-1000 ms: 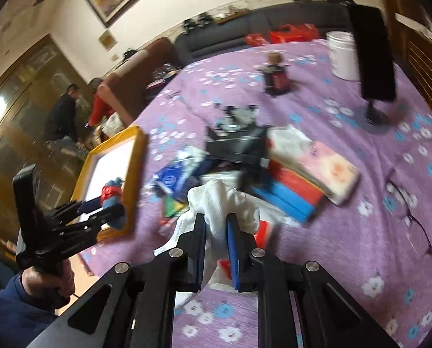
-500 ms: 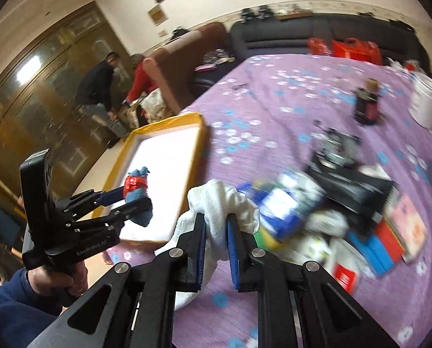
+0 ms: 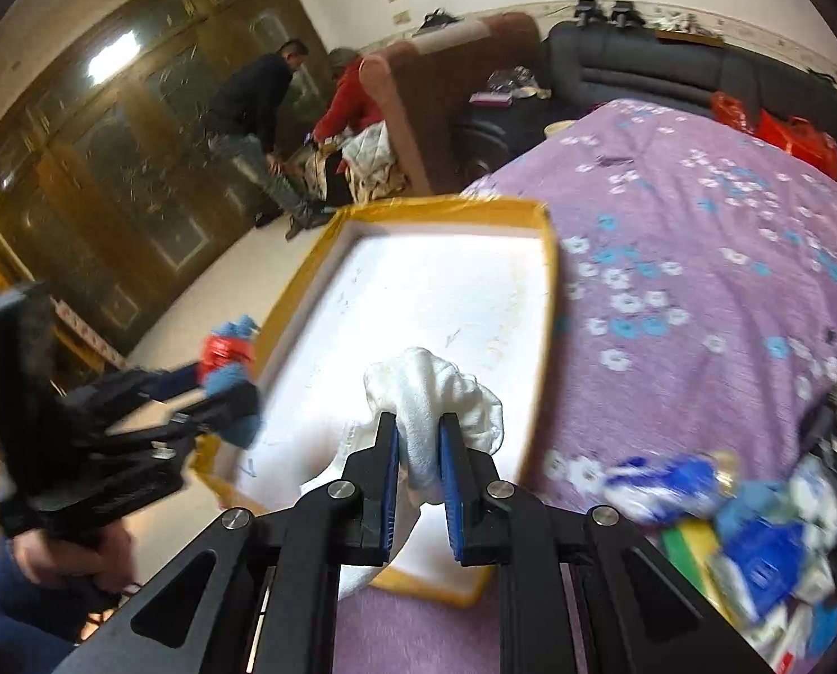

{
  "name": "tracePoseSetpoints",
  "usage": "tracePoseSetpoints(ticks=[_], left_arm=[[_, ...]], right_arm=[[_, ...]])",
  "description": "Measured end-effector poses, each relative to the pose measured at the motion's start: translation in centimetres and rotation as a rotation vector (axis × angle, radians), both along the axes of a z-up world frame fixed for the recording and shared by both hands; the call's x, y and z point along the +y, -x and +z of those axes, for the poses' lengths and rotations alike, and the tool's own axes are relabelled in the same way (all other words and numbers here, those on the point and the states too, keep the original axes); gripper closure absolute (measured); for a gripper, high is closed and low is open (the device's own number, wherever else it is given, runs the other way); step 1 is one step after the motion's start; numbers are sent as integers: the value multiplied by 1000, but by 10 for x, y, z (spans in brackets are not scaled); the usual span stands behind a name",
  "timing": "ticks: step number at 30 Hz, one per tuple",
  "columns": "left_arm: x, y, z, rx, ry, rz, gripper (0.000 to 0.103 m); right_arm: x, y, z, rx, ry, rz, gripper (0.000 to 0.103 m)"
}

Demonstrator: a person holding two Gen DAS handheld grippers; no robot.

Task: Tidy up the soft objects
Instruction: 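Carry the knitted bundle and white cloth with both grippers over the yellow tray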

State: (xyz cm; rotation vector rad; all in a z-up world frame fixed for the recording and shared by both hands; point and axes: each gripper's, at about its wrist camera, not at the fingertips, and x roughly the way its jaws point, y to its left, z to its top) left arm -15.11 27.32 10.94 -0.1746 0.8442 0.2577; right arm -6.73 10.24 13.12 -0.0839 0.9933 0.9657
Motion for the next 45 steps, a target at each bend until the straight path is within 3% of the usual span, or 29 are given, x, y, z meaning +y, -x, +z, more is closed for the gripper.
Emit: tracePoseSetpoints(ticks=[5,12,19,27,37,45], left_arm=[[12,7,-2,7,-1,22,58],[12,6,-5,14,5,25,58],[0,-3,-7,20,17,4,58],[-1,-9,-7,25,26,-2,58],[11,-35,-7,58,48,-32,58],[33,-111,-3,100,63,-85,57]], right_arm=[[31,16,-31,-49,99,71,87],[20,34,-48,-41,149,128,87],[-11,44,-51,18,154,118,87],[-23,37,-26,18,89,83,87],[5,-6,0,12,31,44,87],[60,-79,15,-15,51,-26,87]])
